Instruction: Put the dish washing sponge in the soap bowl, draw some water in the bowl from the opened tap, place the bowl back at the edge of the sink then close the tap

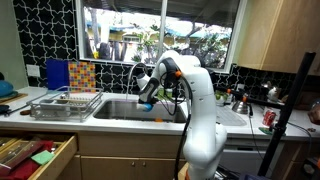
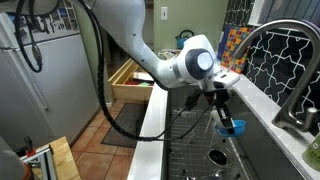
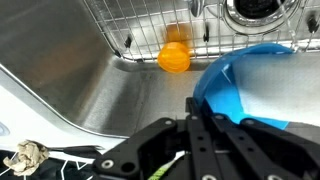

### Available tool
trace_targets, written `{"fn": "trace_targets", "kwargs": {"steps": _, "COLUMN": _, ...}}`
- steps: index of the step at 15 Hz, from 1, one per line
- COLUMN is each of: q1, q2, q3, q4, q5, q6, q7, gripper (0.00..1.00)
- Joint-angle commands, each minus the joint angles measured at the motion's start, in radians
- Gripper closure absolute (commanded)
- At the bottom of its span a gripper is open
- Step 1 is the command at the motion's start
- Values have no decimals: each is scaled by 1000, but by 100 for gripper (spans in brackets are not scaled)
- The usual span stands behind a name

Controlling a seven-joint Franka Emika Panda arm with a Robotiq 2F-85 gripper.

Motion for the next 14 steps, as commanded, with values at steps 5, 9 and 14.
{"fn": "trace_targets", "kwargs": {"steps": 5, "q1": -65, "q2": -55, "q3": 94, "q4": -53, "q5": 275, "q6": -45, "q7": -126, "gripper": 99}}
{"fn": "trace_targets", "kwargs": {"steps": 9, "q1": -102, "q2": -87, "q3": 165, "q4": -68, "q5": 561, "q6": -103, "q7": -290, "gripper": 99}}
{"fn": "trace_targets", "kwargs": {"steps": 14, "q1": -127, "q2": -179, "q3": 230, "q4": -81, "q5": 895, "q6": -194, "q7": -526, "gripper": 99}}
